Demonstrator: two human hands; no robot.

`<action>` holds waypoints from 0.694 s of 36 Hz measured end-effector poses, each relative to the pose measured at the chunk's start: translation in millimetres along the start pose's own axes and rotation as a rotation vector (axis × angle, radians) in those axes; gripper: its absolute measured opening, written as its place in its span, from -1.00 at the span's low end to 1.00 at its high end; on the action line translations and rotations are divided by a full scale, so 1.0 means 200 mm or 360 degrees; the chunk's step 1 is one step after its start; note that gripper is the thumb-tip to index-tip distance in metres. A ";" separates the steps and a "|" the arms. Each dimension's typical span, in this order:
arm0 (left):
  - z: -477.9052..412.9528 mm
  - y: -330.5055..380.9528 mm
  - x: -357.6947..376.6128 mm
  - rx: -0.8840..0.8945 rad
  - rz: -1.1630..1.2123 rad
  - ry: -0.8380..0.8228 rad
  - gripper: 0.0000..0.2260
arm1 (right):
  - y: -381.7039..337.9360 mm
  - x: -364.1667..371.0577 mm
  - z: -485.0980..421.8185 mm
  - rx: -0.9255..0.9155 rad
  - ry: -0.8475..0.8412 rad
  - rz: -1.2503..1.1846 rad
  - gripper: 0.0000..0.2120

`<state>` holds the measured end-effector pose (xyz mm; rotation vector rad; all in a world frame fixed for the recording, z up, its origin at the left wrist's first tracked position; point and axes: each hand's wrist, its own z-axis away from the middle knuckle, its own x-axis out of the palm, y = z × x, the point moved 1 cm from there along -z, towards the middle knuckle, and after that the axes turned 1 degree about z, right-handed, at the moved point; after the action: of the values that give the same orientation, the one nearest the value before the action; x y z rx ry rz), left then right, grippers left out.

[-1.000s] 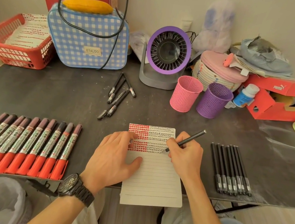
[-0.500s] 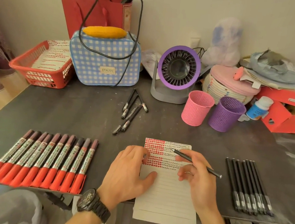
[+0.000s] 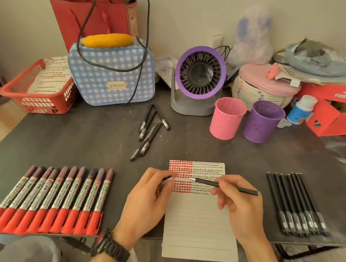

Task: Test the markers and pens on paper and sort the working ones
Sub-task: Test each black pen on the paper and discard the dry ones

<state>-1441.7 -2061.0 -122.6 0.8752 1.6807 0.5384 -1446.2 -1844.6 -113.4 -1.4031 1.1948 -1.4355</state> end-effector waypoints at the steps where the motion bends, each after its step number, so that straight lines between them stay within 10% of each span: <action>1: 0.00 -0.01 0.00 0.0004 0.0001 -0.0004 -0.75 | 0.00 0.00 0.00 0.0002 -0.0016 -0.0026 -0.84; 25: 0.00 -0.03 -0.01 -0.0096 0.0141 -0.0017 -0.78 | 0.00 0.01 0.01 -0.0008 -0.0084 0.0127 -0.87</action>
<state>-1442.2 -2065.4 -125.8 0.9101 1.6137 0.6405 -1445.2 -1846.4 -113.9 -1.3727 1.2080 -1.3336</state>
